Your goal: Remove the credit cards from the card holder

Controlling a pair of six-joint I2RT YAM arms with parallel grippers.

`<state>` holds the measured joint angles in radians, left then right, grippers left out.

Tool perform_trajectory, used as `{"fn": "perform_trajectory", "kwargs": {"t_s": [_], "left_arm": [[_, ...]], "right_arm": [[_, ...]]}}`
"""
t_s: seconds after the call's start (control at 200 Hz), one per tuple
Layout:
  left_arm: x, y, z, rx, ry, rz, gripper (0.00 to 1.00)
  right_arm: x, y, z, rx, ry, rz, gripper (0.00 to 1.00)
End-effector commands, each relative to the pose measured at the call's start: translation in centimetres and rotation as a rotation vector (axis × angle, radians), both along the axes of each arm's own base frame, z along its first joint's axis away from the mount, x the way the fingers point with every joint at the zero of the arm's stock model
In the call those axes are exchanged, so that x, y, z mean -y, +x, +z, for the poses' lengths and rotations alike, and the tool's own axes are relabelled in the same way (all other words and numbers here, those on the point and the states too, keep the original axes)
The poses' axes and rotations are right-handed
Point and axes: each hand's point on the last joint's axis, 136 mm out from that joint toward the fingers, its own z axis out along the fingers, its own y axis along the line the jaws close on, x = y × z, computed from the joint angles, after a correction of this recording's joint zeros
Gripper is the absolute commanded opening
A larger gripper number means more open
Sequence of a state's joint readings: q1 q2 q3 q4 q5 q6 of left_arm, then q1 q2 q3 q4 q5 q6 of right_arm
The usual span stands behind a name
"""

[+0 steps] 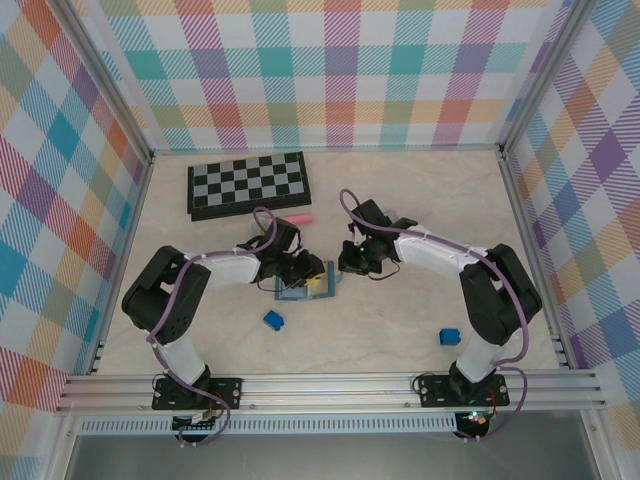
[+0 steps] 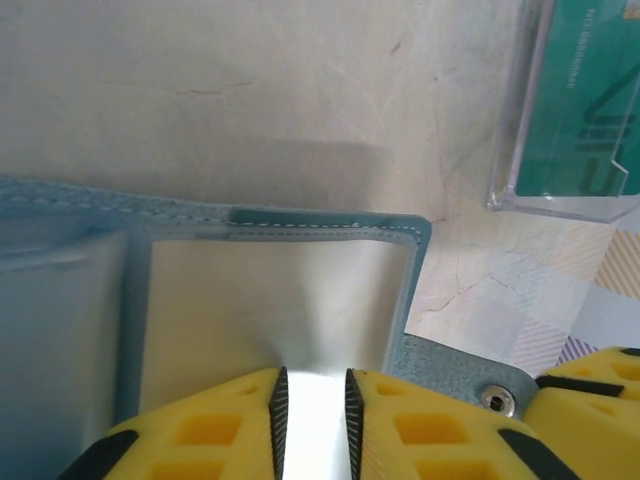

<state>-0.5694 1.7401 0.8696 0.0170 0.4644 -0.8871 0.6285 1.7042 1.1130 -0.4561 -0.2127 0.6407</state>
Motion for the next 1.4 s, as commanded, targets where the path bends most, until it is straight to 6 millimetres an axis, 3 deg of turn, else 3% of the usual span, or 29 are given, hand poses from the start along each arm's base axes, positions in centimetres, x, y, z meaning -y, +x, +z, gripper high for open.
{"fn": "perform_trajectory", "kwargs": {"t_s": [0.0,0.15,0.33,0.485,0.71,0.81,1.21,1.395], "left_arm": [[-0.5,-1.2,-1.5,-0.027,0.058,-0.017,0.18],[-0.7,-1.4,-2.1,-0.042,0.069,-0.017,0.09],[-0.8,-1.5,-2.6,-0.061,0.083,-0.017,0.02],[-0.9,-1.5,-2.9,-0.07,0.095,-0.013,0.0],[-1.0,-1.6,-2.9,-0.076,0.103,-0.012,0.0],[-1.1,-1.6,-2.8,-0.074,0.105,-0.015,0.0],[-1.0,-1.7,-2.7,-0.078,0.106,-0.016,0.0],[-0.7,-1.5,-1.5,-0.074,0.09,-0.02,0.0]], "right_arm": [[-1.1,-0.2,1.0,0.01,0.055,0.022,0.12],[-0.3,0.2,1.5,0.055,0.014,-0.007,0.14],[1.0,0.6,3.2,0.125,-0.029,-0.031,0.28],[0.0,0.4,3.7,0.121,0.009,-0.002,0.29],[-3.5,-0.9,1.4,0.024,0.015,0.089,0.12],[-4.4,-1.2,0.6,0.002,0.001,0.105,0.1],[-3.8,-1.4,-3.9,-0.125,-0.106,0.062,0.07],[-3.1,-1.5,-5.2,-0.144,-0.156,0.06,0.06]]}}
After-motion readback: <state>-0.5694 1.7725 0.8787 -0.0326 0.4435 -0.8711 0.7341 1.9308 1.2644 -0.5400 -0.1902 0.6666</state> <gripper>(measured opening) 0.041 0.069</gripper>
